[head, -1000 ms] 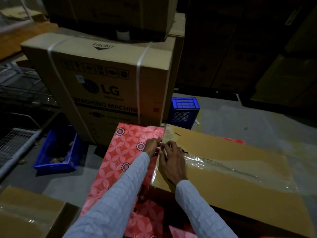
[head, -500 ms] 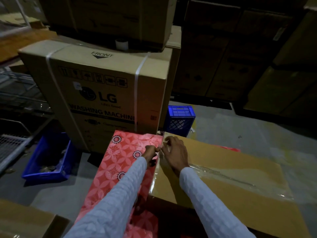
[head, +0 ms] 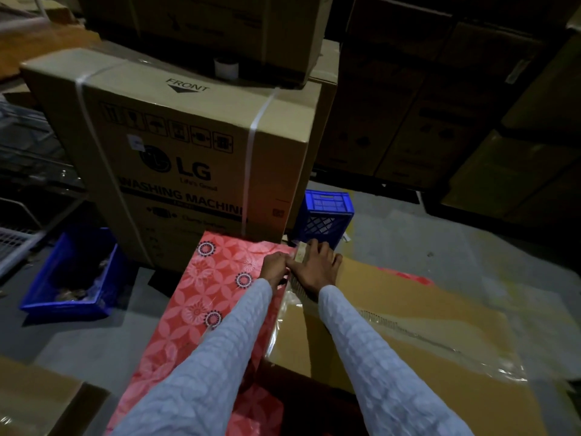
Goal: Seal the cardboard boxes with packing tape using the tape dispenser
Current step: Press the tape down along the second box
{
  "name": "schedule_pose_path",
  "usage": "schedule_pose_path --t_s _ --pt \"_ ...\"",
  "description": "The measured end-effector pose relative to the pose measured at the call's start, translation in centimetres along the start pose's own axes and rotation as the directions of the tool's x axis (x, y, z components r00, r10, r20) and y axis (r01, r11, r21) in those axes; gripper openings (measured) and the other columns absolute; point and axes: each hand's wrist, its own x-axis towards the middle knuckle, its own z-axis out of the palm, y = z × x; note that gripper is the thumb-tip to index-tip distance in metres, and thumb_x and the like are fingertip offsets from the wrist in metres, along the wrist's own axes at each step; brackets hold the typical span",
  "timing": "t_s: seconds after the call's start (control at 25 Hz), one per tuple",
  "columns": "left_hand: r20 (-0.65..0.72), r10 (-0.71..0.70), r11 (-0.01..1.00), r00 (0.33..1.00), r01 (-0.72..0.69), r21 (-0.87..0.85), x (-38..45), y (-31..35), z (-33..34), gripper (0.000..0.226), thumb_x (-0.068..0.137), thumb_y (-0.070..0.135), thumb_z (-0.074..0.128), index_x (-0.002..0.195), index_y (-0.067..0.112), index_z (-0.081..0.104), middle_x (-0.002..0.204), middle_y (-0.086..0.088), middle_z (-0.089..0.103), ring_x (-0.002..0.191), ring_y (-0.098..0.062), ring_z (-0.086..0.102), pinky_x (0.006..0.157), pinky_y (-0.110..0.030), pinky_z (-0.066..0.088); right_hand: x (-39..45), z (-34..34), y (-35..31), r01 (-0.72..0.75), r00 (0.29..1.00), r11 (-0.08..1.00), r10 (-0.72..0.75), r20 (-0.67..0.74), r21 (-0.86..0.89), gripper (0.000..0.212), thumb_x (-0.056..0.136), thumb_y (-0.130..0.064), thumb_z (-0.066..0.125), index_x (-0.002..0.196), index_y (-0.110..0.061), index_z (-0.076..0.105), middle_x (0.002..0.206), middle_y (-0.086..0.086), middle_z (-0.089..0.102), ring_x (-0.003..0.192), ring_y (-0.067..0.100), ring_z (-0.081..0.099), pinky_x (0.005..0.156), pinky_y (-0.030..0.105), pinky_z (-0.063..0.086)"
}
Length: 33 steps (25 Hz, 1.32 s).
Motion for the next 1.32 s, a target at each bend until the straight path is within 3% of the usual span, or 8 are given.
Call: schedule_pose_path --t_s 0.12,0.28,0.52,0.64,0.84,1.04,1.16,1.32 --pt "-0.002 0.001 1.0 1.0 -0.001 0.024 1.4 -0.3 0.2 0.019 0.094 0.014 0.049 0.098 0.005 0.065 0.091 -0.016 0.066 0.08 -0.023 0.058 0.074 -0.032 0.05 0.0 -0.2 0.7 0.05 0.999 0.999 -0.051 -0.017 -0.01 0.077 0.087 -0.075 0.049 0.139 -0.019 0.04 0.136 0.01 0.043 0.132 0.032 0.04 0.118 0.053 0.018" --pt "0.115 -0.09 0.99 0.989 0.076 0.116 1.9 -0.3 0.1 0.03 0.099 0.028 0.038 0.127 0.026 0.048 0.117 -0.007 0.059 0.106 -0.026 0.054 0.082 -0.03 0.044 0.6 -0.7 1.5 0.072 0.997 0.996 -0.07 0.034 -0.057 0.087 0.085 -0.083 0.045 0.143 -0.019 0.036 0.137 0.009 0.04 0.132 0.031 0.038 0.118 0.053 0.019" --pt "0.147 -0.088 0.995 0.985 0.081 0.051 2.5 -0.1 0.4 0.041 0.1 0.033 0.04 0.129 0.015 0.063 0.114 -0.006 0.065 0.096 -0.022 0.056 0.077 -0.027 0.043 1.6 -1.5 1.4 0.056 0.996 0.998 -0.053 0.069 -0.033 0.081 0.091 -0.072 0.051 0.149 -0.019 0.031 0.143 0.011 0.039 0.136 0.032 0.034 0.115 0.048 0.019" --pt "0.201 0.012 0.998 0.979 -0.023 0.053 2.2 0.1 1.1 0.031 0.106 0.037 0.037 0.126 0.022 0.054 0.119 0.001 0.059 0.102 -0.02 0.052 0.069 -0.021 0.039 1.7 -1.3 1.1 0.043 0.999 0.999 -0.042 0.023 -0.028 0.073 0.091 -0.07 0.051 0.143 -0.021 0.035 0.138 0.011 0.042 0.131 0.032 0.038 0.111 0.047 0.021" --pt "0.057 0.216 0.973 0.975 -0.22 0.065 4.0 0.0 1.0 0.024 0.102 0.007 0.05 0.123 0.007 0.062 0.115 -0.01 0.064 0.101 -0.024 0.058 0.066 -0.023 0.046 2.1 -0.4 1.4 0.029 0.999 0.997 -0.031 -0.028 -0.069 0.065 0.09 -0.077 0.041 0.127 -0.024 0.041 0.127 0.009 0.046 0.121 0.031 0.043 0.106 0.047 0.027" --pt "0.037 0.533 0.81 0.845 -0.522 0.267 5.2 0.9 -0.5 0.024 0.082 -0.003 0.077 0.102 0.01 0.077 0.101 0.001 0.073 0.085 0.007 0.063 0.073 -0.012 0.049 2.4 0.3 1.7 0.024 0.999 0.995 -0.029 -0.043 -0.099 0.066 0.087 -0.077 0.036 0.127 -0.024 0.042 0.127 0.008 0.047 0.121 0.031 0.044 0.106 0.049 0.028" --pt "0.082 0.592 0.728 0.802 -0.576 0.371 6.0 1.0 -0.8 0.015 0.079 -0.001 0.08 0.084 0.012 0.079 0.088 -0.005 0.076 0.075 -0.004 0.065 0.07 -0.022 0.048 2.5 0.4 2.0 0.03 0.999 0.994 -0.034 -0.041 -0.108 0.062 0.09 -0.073 0.043 0.128 -0.023 0.042 0.127 0.008 0.048 0.122 0.031 0.044 0.107 0.049 0.027" --pt "0.097 0.7 0.612 0.708 -0.664 0.43 6.1 -0.2 -0.8 0.019 0.082 -0.004 0.073 0.091 0.012 0.078 0.1 -0.005 0.072 0.096 -0.014 0.063 0.08 -0.018 0.051 2.7 0.3 1.9 0.036 0.999 0.994 -0.04 -0.034 -0.104 0.065 0.088 -0.075 0.037 0.126 -0.022 0.043 0.124 0.008 0.048 0.12 0.031 0.044 0.104 0.048 0.027"
